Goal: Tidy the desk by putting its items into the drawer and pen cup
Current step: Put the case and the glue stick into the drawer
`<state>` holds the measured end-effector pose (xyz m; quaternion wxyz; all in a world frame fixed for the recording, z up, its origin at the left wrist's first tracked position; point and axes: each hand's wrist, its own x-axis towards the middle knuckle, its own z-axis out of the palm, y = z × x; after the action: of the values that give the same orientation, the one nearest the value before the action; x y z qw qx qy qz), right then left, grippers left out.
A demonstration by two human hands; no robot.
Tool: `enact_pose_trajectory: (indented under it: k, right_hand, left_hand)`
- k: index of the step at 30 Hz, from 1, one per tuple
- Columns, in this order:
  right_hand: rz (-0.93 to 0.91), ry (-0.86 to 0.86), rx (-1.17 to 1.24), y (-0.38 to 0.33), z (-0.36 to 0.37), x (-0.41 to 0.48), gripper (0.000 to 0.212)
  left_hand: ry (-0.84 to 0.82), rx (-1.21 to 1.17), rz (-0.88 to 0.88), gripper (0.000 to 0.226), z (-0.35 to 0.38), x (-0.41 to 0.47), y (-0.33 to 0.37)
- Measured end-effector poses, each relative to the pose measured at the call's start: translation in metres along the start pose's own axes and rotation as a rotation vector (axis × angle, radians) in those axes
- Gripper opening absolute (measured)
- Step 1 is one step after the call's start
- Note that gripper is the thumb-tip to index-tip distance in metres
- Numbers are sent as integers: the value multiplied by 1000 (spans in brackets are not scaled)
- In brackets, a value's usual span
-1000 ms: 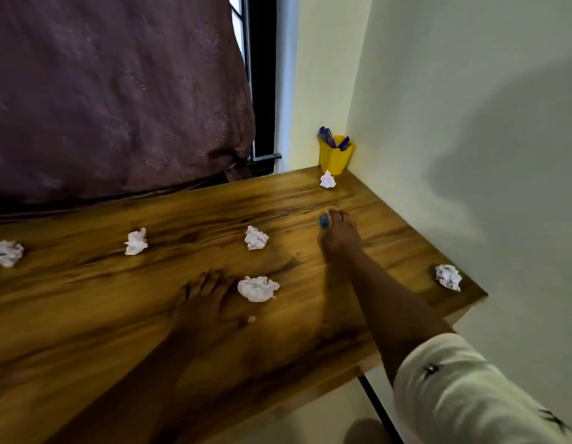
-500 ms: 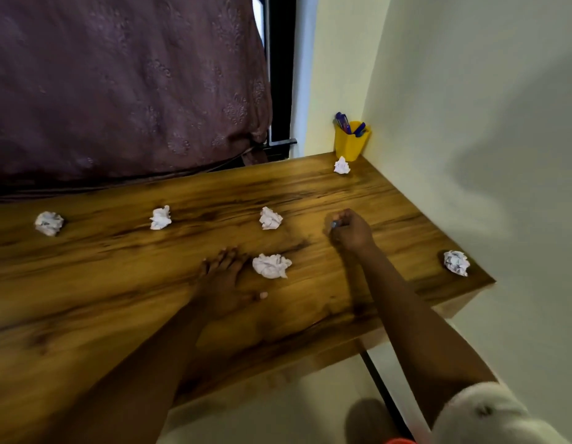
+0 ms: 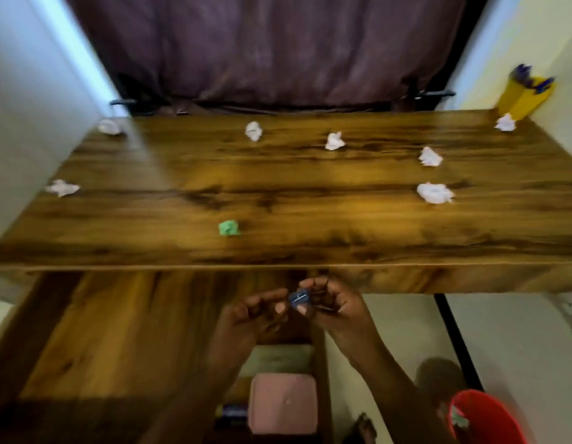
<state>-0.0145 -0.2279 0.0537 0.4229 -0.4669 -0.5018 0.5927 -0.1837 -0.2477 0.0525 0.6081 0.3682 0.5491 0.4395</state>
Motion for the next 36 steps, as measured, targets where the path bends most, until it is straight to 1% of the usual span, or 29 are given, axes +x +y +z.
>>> enact_pose_trajectory:
  k: [1,4,7,8,10,12,13,15,16,17,19,21,23,27,28,30,32,33,34,35,36]
  right_hand:
    - [12,-41,-74,5,23,-3,34]
    - [24,-144,-312,17,79,-10,35]
    - [-52,-210,-691,33,120,-15,26]
    - [-83,-226,-802,37,129,-17,25]
    - [-117,-258,-939,45,143,-20,24]
    - [-128,-291,-1077,50,150,-20,24]
    - [-121,-310,-1152,53,151,-20,25]
    - [-89,-364,-1293,58,149,-19,26]
    - [-73,-399,-1368,61,150,-17,26]
    - [-66,-439,-1448,64,152,-16,26]
    - [-77,-514,-1610,70,156,-12,24]
    - [-101,-574,-1725,77,162,-11,22]
    - [-121,-613,-1797,82,167,-10,22]
    - [-75,-673,-1872,85,168,-9,27]
    - [-57,-652,-1852,79,164,-10,29]
    - [-70,-507,-1741,63,150,-16,26]
    - [-195,-231,-1569,53,131,-29,20]
    - [-260,-101,-1503,51,121,-39,22]
    - [-298,-3,-1460,53,114,-50,29]
    - [-302,52,-1438,58,108,-63,41]
    - [-279,57,-1424,66,107,-77,52]
  left_hand:
    - [34,1,22,23,-19,-11,-4]
    - [105,129,128,20,-70,-38,-19]
    - [151,243,164,19,-112,-53,-38]
    - [141,290,178,20,-121,-56,-44]
    - [87,423,195,24,-137,-62,-53]
    - [12,549,189,20,-152,-69,-61]
    - [-30,685,178,21,-162,-73,-67]
    - [-101,1131,254,47,-181,-81,-86]
    - [-106,1292,285,60,-189,-87,-93]
    - [-82,1358,289,67,-195,-94,-98]
    - [-11,1376,337,71,-201,-103,-105]
    - [27,1432,390,65,-198,-109,-105]
    - [54,1440,438,59,-198,-109,-106]
    - [33,1408,433,58,-199,-110,-102]
    - [30,1405,439,57,-200,-111,-102]
    - [14,1389,456,55,-202,-110,-105]
    - [-60,1390,490,53,-207,-109,-110]
    - [-71,1403,522,54,-210,-111,-113]
    - [-58,1427,541,57,-214,-114,-116]
    - [-36,1461,550,61,-217,-118,-119]
    - [-7,1500,550,67,-219,-121,-121]
